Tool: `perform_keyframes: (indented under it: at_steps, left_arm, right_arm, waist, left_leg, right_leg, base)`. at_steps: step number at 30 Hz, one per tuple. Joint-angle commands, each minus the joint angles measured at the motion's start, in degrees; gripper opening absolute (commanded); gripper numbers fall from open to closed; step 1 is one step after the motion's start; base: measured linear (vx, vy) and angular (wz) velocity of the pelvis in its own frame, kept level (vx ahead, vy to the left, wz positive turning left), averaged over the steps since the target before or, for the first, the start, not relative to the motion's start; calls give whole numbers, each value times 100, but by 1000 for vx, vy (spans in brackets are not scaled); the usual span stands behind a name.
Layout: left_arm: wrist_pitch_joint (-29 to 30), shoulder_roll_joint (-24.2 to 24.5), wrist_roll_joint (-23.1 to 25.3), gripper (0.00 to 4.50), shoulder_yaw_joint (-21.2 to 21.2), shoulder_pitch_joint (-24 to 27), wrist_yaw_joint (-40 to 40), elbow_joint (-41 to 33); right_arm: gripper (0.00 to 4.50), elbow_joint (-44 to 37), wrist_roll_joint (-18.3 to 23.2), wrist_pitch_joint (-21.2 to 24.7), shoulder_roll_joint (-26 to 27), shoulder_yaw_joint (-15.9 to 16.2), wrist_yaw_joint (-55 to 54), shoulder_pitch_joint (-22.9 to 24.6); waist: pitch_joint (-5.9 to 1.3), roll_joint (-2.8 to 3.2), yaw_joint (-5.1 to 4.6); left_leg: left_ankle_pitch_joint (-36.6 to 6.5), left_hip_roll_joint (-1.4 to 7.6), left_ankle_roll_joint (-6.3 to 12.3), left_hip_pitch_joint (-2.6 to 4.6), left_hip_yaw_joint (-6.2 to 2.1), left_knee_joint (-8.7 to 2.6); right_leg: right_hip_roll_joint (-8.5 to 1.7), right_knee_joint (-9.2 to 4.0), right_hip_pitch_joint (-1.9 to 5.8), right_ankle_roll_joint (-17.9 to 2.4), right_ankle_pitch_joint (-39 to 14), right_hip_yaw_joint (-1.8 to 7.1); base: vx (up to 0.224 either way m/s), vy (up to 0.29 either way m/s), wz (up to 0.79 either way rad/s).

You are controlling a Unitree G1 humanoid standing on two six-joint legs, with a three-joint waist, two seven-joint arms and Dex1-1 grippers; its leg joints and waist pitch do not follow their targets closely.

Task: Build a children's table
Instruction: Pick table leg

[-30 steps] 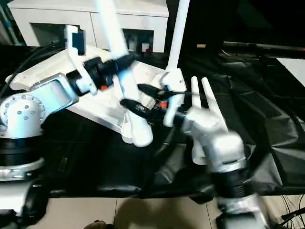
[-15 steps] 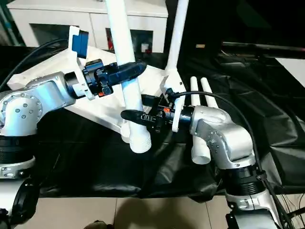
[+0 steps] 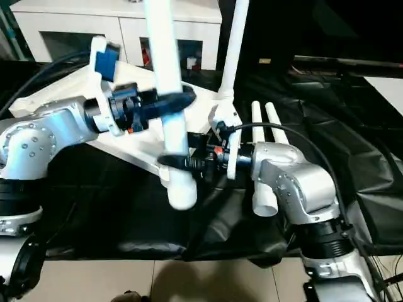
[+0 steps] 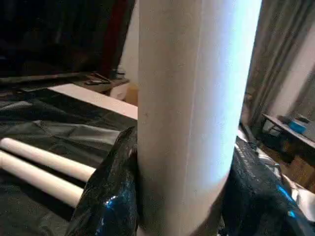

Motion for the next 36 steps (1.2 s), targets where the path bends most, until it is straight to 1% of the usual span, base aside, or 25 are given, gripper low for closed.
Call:
perform_keyframes:
  at_steps: [1, 3, 8, 18, 27, 28, 31, 32, 36]
  left_arm:
    - [-58, 82, -58, 180, -66, -185, -215, -206]
    - [-68, 92, -41, 180, -85, -193, -252, -202]
    - [-119, 65, 7, 180, -146, -214, -312, -168]
    - [-174, 47, 95, 179, -207, -195, -373, -150]
    - [-196, 37, 93, 179, -196, -177, -360, -158]
    - [-201, 33, 91, 179, -193, -172, -356, -159]
    - [-204, 34, 94, 179, -191, -169, -357, -158]
    - [-204, 35, 92, 179, -186, -168, -358, -157]
    - [-216, 45, 100, 179, -180, -171, -363, -139]
  right_arm:
    - [322, -5, -64, 143, -198, 88, 122, 52]
    - [322, -22, -57, 154, -241, 122, 172, 65]
    - [322, -46, -23, 212, -297, 234, 234, 79]
    - [322, -107, 31, 273, -253, 365, 278, 116]
    - [322, -116, 91, 287, -147, 367, 238, 112]
    - [322, -123, 117, 312, -132, 357, 233, 117]
    - [322, -125, 135, 323, -128, 355, 230, 120]
    - [303, -123, 151, 334, -123, 351, 234, 122]
    - [266, -86, 160, 342, -105, 336, 234, 113]
  waist:
    - [-434, -23, 16]
    - [-435, -23, 19]
    - [-436, -22, 20]
    - [-441, -31, 24]
    - [-438, -27, 23]
    - [-437, -36, 25]
    - [-437, -35, 25]
    - [-438, -35, 26]
    - [-438, -39, 26]
  left_leg:
    - [-1044, 249, -24, 156, -114, -379]
    - [-1000, 248, -7, 152, -113, -377]
    - [-1020, 252, -15, 155, -113, -371]
    - [-1013, 253, -14, 154, -114, -368]
    - [-1056, 252, -24, 155, -114, -366]
    - [-1061, 253, -23, 154, -114, -366]
    - [-1055, 252, -32, 152, -116, -368]
    - [-1042, 251, -31, 149, -116, -367]
    - [-1025, 248, -19, 147, -114, -364]
  right_leg:
    - [-264, -329, 284, -1256, -984, 192]
    - [-263, -324, 286, -1273, -917, 195]
    - [-267, -324, 283, -1299, -949, 193]
    - [-266, -319, 283, -1307, -950, 192]
    - [-271, -324, 277, -1295, -1022, 192]
    - [-272, -324, 280, -1293, -1038, 193]
    - [-271, -322, 280, -1273, -1050, 191]
    - [-271, -322, 281, -1272, -1037, 192]
    - [-273, -319, 284, -1275, -1020, 192]
  base:
    - [0, 0, 0]
    - [0, 0, 0]
    - [0, 0, 0]
    - [0, 0, 0]
    - [0, 0, 0]
    - [0, 0, 0]
    - [0, 0, 0]
    - [0, 0, 0]
    - [0, 0, 0]
